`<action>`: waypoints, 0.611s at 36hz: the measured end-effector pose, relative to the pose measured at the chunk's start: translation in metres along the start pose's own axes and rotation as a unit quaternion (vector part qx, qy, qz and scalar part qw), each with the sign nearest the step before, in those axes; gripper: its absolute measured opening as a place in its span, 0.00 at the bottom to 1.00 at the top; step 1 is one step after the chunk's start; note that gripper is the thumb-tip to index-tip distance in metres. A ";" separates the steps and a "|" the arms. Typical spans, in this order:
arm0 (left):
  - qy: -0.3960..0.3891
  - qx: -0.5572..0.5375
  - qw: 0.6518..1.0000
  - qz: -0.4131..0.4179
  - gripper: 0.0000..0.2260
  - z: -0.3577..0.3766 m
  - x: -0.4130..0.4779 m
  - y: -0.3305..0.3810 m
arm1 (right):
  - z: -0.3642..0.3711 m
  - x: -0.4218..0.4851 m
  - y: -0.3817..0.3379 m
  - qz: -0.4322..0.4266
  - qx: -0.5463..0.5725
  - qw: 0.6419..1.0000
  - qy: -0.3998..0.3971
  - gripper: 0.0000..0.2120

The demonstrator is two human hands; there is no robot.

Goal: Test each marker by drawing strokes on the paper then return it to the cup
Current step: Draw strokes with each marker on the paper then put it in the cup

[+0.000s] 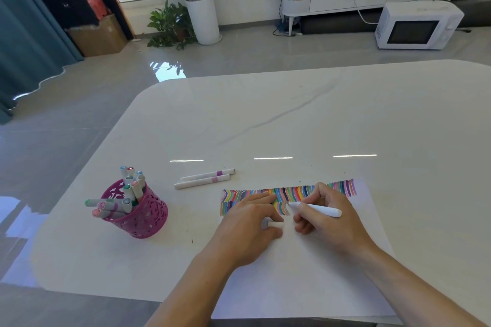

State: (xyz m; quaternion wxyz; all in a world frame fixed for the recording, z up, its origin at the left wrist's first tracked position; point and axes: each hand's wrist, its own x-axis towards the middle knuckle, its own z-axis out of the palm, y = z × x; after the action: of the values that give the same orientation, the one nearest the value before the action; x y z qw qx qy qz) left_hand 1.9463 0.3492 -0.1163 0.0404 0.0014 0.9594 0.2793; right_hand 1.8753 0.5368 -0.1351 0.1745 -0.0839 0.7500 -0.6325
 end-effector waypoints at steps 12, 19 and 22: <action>-0.003 -0.001 1.000 -0.009 0.09 -0.001 0.000 0.001 | -0.002 0.000 -0.009 0.027 -0.016 0.999 -0.018 0.12; -0.002 0.001 1.000 -0.010 0.08 -0.001 0.000 0.000 | -0.002 0.000 -0.010 0.040 -0.028 0.999 -0.008 0.11; -0.002 0.002 1.000 -0.012 0.09 -0.001 0.000 0.000 | -0.002 0.000 -0.009 0.040 -0.032 0.999 -0.006 0.11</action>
State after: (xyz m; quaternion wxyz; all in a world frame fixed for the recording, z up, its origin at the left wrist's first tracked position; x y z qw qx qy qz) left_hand 1.9460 0.3487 -0.1158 0.0459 -0.0093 0.9598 0.2767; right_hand 1.8738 0.5369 -0.1259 0.2013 -0.0630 0.7716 -0.6001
